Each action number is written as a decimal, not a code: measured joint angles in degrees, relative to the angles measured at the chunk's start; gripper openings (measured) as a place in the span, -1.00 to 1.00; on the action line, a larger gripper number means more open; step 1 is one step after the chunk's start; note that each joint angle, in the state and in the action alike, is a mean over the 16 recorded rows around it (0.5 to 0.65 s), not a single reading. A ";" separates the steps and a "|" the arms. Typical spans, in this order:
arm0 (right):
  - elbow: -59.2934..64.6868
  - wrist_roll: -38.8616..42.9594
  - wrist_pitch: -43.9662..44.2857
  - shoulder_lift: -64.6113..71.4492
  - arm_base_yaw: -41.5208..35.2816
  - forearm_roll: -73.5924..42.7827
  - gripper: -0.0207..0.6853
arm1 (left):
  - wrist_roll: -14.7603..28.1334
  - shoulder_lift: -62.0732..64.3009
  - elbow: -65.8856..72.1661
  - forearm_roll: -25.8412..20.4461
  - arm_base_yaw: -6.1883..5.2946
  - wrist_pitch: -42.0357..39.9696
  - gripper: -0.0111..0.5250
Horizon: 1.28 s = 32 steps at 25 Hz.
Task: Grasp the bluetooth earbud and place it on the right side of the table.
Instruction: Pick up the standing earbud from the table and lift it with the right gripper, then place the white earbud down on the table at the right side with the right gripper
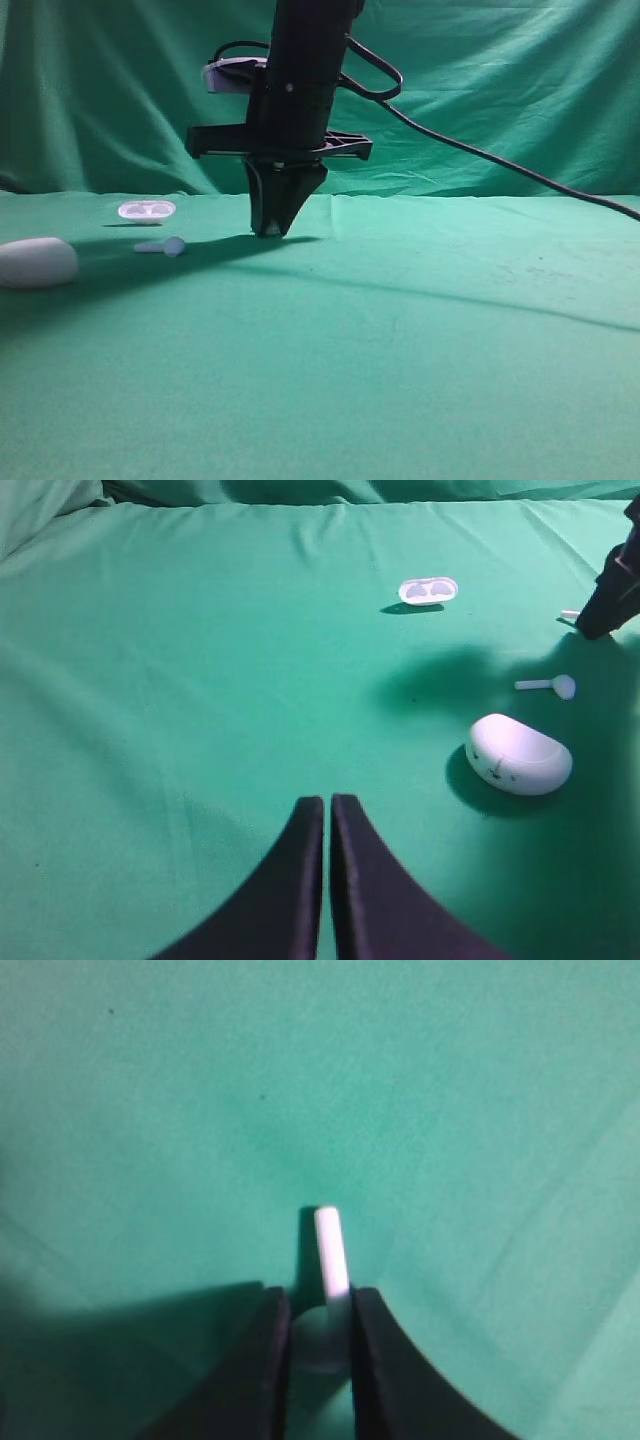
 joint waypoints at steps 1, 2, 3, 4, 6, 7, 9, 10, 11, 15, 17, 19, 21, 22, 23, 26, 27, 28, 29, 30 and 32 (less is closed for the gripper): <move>0.55 0.16 0.85 -1.23 -0.46 -0.18 -0.63 | 0.00 0.00 0.00 0.00 0.00 0.00 -0.96; 1.34 0.35 1.62 -2.59 -1.05 -0.36 -0.63 | 0.00 0.00 0.00 0.00 0.00 0.00 -0.96; 2.41 0.59 2.29 -4.04 -1.75 -0.55 -0.63 | 0.00 0.00 0.00 0.00 0.00 0.00 -0.96; 3.74 0.87 2.81 -5.62 -2.54 -0.74 -0.63 | 0.00 0.00 0.00 0.00 0.00 0.00 -0.96; 7.34 1.51 3.33 -9.03 -4.40 -1.15 -0.63 | 0.00 0.00 0.00 0.00 0.00 0.00 -0.96; 9.56 1.85 3.31 -10.84 -5.44 -1.35 -0.63 | 0.00 0.00 0.00 0.00 0.00 0.00 -0.96; 14.83 2.58 2.55 -14.60 -7.67 -1.68 -0.63 | 0.00 0.00 0.00 0.00 0.00 0.00 -0.96; 17.83 2.96 1.83 -16.47 -8.86 -1.81 -0.63 | 0.00 0.00 0.00 0.00 0.00 0.00 -0.96; 21.00 3.36 0.86 -18.30 -10.07 -1.91 -0.63 | 0.00 0.00 0.00 0.00 0.00 0.00 -0.96; 34.79 5.03 -4.81 -24.77 -14.62 -2.22 -0.63 | 0.00 0.00 0.00 0.00 0.00 0.00 -0.96; 41.39 5.86 -8.16 -27.23 -16.40 -2.39 -0.63 | 0.00 0.00 0.00 0.00 0.00 0.00 -0.96; 47.04 6.56 -11.52 -29.07 -17.72 -2.58 -0.63 | 0.00 0.00 0.00 0.00 0.00 0.00 -0.96; 51.58 7.09 -14.68 -30.25 -18.65 -2.86 -0.63 | 0.00 0.00 0.00 0.00 0.00 0.00 -0.96; 53.38 7.29 -16.09 -30.61 -18.99 -3.05 -0.63 | 0.00 0.00 0.00 0.00 0.00 0.00 -0.96; 54.92 7.46 -17.38 -30.81 -19.26 -3.28 -0.63 | 0.00 0.00 0.00 0.00 0.00 0.00 -0.96; 57.94 7.78 -20.52 -30.72 -19.75 -4.18 -0.60 | 0.00 0.00 0.00 0.00 0.00 0.00 -0.96; 58.53 7.85 -21.36 -30.56 -19.83 -4.51 -0.57 | 0.00 0.00 0.00 0.00 0.00 0.00 -0.96; 58.96 7.92 -22.11 -30.36 -19.87 -4.82 -0.54 | 0.00 0.00 0.00 0.00 0.00 0.00 -0.96; 59.25 7.99 -22.78 -30.17 -19.89 -5.14 -0.48 | 0.00 0.00 0.00 0.00 0.00 0.00 -0.96; 59.41 8.05 -23.38 -29.98 -19.89 -5.43 -0.42 | 0.00 0.00 0.00 0.00 0.00 0.00 -0.96; 59.53 8.24 -24.32 -29.63 -19.90 -6.00 -0.27 | 0.00 0.00 0.00 0.00 0.00 0.00 -0.96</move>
